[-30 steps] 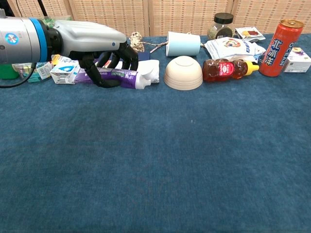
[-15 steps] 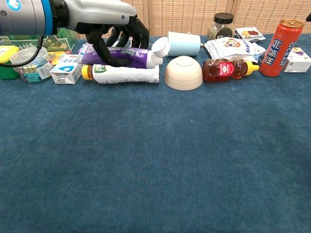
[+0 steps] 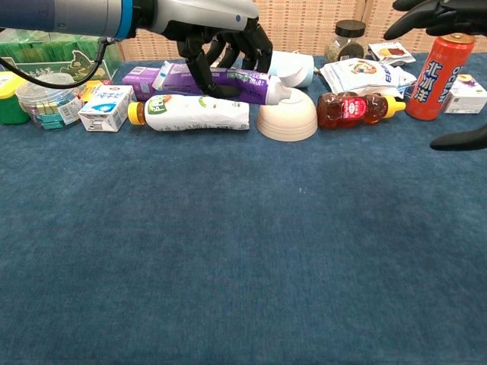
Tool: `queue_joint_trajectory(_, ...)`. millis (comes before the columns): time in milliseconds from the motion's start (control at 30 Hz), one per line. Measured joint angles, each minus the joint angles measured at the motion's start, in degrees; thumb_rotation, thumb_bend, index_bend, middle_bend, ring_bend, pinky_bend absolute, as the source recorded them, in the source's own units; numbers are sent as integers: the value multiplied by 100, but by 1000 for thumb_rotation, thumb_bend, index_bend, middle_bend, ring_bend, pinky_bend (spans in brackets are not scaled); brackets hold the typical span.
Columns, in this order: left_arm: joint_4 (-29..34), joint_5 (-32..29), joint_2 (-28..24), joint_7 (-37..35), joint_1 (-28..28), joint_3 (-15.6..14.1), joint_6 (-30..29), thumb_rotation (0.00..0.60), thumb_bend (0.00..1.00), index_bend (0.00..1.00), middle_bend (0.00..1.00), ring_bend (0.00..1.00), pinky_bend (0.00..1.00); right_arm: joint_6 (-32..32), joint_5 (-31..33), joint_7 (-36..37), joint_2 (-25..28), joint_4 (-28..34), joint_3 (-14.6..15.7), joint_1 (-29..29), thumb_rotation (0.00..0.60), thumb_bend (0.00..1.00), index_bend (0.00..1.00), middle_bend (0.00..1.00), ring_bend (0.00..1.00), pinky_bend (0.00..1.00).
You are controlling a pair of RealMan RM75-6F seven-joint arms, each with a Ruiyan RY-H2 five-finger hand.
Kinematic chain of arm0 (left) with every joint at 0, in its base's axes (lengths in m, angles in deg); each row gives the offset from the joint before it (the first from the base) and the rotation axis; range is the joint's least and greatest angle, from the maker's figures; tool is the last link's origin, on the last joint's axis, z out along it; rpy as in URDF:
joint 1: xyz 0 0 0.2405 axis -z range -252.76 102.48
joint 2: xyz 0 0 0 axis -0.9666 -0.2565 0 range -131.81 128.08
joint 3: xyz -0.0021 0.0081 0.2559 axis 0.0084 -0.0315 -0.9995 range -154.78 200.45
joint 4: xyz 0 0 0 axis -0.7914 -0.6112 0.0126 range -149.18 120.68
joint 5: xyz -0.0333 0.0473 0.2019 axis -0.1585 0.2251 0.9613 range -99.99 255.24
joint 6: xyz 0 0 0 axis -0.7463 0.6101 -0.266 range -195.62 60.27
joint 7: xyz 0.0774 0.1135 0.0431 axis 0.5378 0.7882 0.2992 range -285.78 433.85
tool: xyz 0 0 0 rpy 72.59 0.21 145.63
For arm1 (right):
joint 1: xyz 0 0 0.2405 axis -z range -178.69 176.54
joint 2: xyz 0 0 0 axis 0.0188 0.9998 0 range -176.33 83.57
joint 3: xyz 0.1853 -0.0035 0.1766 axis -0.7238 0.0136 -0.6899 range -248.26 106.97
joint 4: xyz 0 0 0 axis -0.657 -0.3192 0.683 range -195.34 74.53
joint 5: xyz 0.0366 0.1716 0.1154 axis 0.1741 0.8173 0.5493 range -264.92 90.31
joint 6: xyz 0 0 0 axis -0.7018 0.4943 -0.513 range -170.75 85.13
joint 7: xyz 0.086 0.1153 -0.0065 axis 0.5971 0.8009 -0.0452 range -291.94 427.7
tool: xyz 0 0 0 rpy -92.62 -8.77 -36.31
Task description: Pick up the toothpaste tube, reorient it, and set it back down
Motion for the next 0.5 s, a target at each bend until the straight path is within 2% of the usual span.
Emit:
queue_joint_trajectory(267,-218,-434,263,135,394,-25,153,600,610,624,532,571,578,-94,195,-6,-176,-57,-66,-214,600,0,159,0,0,0)
queue_joint_trajectory(500,-314,-539,396,136,555,-69,120,600,610,625,532,571,578,-264,364,-30,-291,-136,-45,-364,600,0,167,0,0,0)
